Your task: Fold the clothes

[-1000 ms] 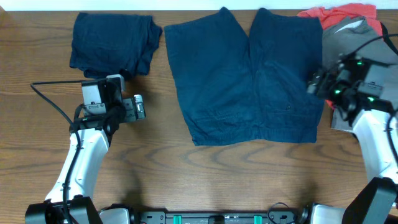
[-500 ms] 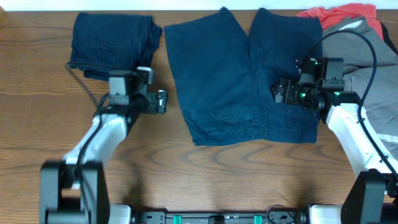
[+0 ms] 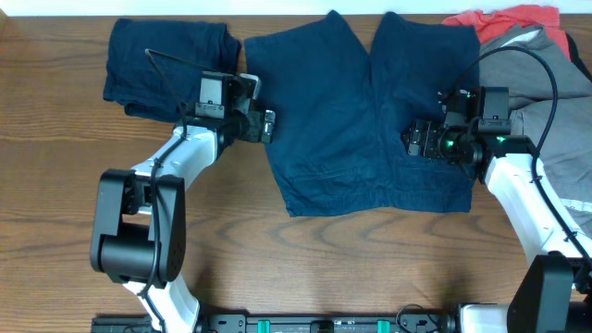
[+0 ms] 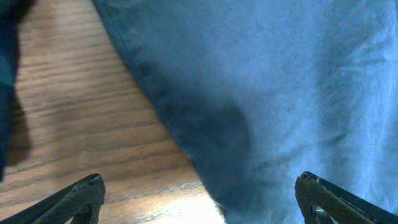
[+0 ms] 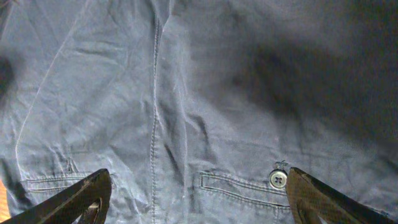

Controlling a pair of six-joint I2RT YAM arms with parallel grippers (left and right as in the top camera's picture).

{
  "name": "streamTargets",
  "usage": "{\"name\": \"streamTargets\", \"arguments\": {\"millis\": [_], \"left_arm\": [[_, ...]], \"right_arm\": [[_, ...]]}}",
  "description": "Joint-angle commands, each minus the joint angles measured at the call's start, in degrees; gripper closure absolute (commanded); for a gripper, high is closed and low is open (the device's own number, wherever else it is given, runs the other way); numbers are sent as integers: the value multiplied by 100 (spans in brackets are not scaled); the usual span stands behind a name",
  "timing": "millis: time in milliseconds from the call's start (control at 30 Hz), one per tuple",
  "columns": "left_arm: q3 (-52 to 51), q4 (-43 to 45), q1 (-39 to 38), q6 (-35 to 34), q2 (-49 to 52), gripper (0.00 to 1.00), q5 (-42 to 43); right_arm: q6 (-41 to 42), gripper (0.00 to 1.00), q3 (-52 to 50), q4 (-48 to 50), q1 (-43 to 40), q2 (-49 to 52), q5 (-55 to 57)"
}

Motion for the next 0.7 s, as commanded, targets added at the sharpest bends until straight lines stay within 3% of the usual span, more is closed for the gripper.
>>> {"name": "streamTargets", "arguments": {"millis": [0,233,400,667], "left_arm": [[96,-13,-22,-155,190,2,74],[96,-13,-57,-828,299,10,345],[96,-140,-216,-844,299,21,516],[96,-448,-459,-848,299,35,101]], "right_arm": [[-85,13,13,24,48,2,17],[-85,13,13,24,48,2,17],[-83,13,13,24,48,2,15],[-83,14,13,22,48,2,17]]}}
